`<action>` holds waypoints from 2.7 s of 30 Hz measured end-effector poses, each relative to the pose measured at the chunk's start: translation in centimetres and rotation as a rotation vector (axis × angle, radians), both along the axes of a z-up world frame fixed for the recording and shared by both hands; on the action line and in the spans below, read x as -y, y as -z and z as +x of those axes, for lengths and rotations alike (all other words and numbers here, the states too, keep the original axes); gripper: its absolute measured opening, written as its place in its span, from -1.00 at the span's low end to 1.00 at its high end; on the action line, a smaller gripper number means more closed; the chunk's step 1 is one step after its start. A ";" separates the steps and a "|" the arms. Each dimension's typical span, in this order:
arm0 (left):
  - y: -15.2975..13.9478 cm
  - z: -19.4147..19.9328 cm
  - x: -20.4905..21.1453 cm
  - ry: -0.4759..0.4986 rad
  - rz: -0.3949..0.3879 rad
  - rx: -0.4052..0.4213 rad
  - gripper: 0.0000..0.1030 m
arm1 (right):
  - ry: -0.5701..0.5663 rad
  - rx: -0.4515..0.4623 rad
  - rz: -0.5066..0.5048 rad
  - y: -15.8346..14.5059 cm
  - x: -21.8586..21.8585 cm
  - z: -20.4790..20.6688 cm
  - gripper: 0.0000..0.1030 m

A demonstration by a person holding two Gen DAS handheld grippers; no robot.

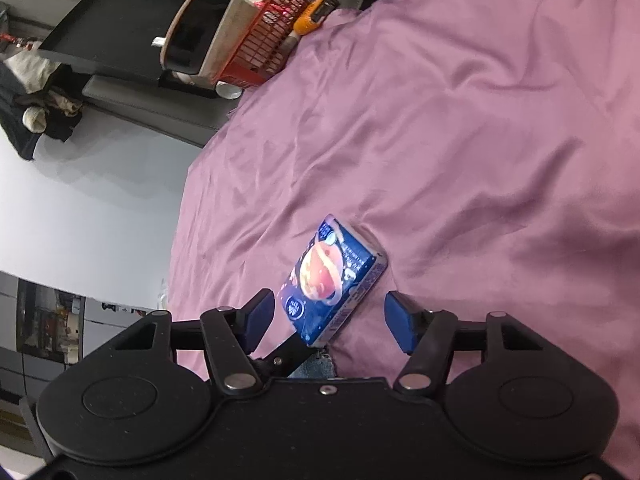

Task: Organize soft objects
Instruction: 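Grasp the denim pad with the left tool while the right tool grasps the tissue packet, then carry pad and packet over the box and release both inside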

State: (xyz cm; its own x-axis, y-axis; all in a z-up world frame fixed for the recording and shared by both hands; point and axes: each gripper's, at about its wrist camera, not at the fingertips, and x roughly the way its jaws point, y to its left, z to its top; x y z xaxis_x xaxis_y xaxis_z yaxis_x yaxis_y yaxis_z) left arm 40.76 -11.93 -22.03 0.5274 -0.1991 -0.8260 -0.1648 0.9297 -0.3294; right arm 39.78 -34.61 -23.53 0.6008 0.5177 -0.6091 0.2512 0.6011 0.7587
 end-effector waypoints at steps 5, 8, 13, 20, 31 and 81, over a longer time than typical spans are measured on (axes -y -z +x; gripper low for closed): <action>-0.6 -0.5 -0.8 -0.003 -0.042 0.005 -0.50 | 0.031 -0.005 0.041 0.8 0.2 0.2 0.17; -1.1 -1.3 -1.1 0.008 -0.046 0.017 -0.52 | 0.046 0.000 0.061 1.3 0.0 0.4 0.17; -2.9 -2.5 -2.3 0.000 -0.047 0.031 -0.57 | 0.093 0.014 0.080 2.6 0.1 1.5 -0.39; -6.9 -4.4 -4.4 -0.003 -0.033 0.101 -0.57 | 0.071 0.041 0.029 0.9 -0.3 0.8 -0.62; -12.2 -8.6 -8.6 -0.062 -0.012 0.204 -0.57 | 0.004 0.129 -0.044 -4.3 -2.0 -2.0 -0.63; -8.6 -14.7 -18.8 -0.203 0.037 0.058 -0.04 | -0.423 0.346 -0.205 -12.0 -16.3 -9.5 -0.62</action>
